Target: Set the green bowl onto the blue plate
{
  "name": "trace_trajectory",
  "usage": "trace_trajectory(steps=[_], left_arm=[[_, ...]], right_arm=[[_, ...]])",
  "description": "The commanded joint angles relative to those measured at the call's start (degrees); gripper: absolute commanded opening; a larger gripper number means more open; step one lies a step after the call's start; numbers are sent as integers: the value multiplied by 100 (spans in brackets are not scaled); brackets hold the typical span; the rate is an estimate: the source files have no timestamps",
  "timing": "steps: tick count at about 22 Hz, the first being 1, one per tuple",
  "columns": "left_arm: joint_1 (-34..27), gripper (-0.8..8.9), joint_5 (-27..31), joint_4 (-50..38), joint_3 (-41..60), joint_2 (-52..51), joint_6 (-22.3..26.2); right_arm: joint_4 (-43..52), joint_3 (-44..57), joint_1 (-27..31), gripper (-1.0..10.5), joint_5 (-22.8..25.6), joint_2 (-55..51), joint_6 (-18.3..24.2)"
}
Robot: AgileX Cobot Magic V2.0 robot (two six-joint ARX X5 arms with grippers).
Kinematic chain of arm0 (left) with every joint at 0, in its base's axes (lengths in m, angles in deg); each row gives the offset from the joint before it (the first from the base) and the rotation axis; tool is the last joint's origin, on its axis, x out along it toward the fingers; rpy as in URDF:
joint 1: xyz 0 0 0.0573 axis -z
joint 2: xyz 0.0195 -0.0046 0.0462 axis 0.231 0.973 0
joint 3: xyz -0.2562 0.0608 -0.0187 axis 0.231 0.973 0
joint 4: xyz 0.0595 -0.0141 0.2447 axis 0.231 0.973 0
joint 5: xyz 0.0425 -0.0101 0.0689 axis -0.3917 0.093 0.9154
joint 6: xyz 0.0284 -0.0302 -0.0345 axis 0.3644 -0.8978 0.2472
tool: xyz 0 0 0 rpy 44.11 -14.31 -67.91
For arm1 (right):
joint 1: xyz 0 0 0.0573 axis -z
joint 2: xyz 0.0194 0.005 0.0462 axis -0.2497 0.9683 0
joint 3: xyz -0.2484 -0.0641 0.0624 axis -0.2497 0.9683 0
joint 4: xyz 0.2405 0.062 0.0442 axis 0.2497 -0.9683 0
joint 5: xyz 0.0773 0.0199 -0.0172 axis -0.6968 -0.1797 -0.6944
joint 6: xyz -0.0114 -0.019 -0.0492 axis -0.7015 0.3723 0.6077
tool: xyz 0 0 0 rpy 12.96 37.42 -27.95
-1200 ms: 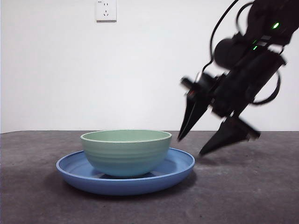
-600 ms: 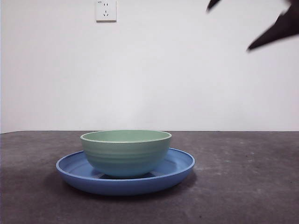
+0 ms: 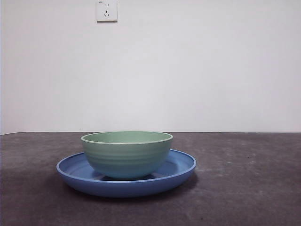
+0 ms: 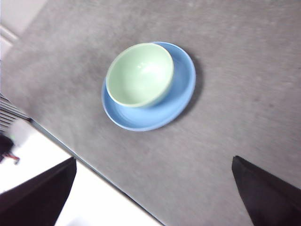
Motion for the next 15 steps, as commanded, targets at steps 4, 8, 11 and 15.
trace_trajectory(steps=[4,8,11,15], left_arm=[[31,638,-26,-37,-120,26,-35],[31,622,-26,0,-120,31,-35],[31,622,-26,-7,-120,31,-35],[31,623,-24,-26,-120,31,-35]], right_arm=[[-463,-101,-28,648,26,-529,614],[-627,-101,-28,648,20,-756,706],[-651,-101,-28,648,17,-811,682],[-612,-101,-28,648,17,-802,682]])
